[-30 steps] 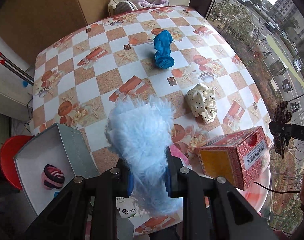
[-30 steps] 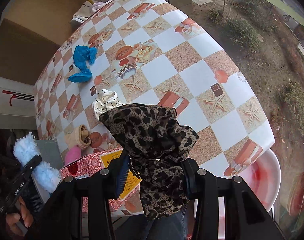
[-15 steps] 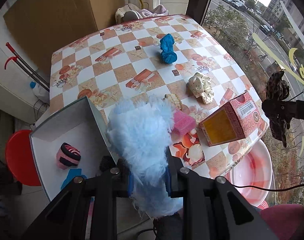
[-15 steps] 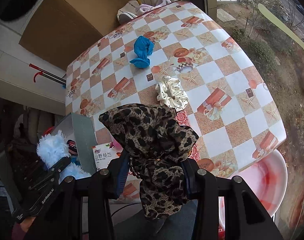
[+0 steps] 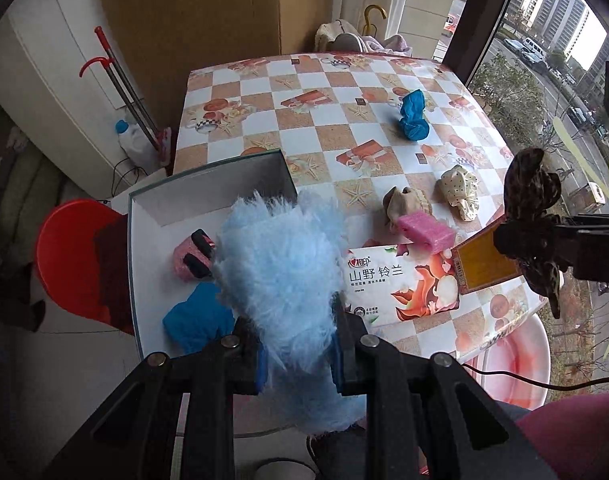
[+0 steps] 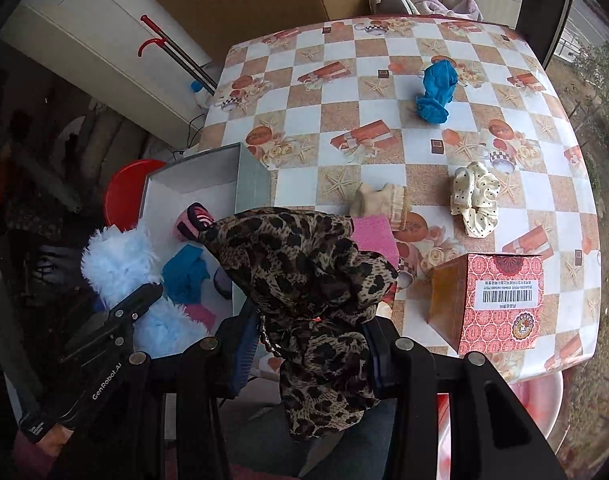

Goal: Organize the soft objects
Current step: 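Carry the duster with left while right carries the leopard scrunchie to the box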

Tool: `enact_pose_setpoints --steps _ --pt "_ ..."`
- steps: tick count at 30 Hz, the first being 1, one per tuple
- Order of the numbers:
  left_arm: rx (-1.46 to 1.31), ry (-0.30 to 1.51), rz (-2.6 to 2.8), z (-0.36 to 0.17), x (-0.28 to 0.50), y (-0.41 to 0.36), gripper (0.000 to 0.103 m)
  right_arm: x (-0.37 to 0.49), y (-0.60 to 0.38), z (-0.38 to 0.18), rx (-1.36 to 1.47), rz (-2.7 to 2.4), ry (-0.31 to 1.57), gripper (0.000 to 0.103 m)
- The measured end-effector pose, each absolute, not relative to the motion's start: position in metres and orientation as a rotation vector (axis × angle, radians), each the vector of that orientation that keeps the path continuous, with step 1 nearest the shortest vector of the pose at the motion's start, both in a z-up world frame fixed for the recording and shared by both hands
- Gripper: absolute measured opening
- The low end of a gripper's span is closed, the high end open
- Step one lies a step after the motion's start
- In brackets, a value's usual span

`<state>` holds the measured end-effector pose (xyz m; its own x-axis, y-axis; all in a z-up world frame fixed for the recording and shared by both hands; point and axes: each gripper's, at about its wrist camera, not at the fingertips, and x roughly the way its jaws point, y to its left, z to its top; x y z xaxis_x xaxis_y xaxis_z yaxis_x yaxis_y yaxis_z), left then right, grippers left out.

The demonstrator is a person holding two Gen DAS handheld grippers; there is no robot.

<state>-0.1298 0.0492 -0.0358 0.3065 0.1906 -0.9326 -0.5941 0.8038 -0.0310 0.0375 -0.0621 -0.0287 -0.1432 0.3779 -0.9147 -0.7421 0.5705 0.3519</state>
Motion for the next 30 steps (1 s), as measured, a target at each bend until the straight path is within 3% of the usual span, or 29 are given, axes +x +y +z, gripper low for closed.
enact_pose_setpoints --steps 15,30 --pt "-0.538 1.122 0.717 -0.039 -0.195 0.067 0.026 -0.016 -0.007 -0.026 -0.542 1.193 1.368 0.046" --pt "-0.500 1.133 0.693 -0.038 -0.191 0.067 0.026 -0.021 -0.002 -0.022 -0.547 1.200 1.352 0.046"
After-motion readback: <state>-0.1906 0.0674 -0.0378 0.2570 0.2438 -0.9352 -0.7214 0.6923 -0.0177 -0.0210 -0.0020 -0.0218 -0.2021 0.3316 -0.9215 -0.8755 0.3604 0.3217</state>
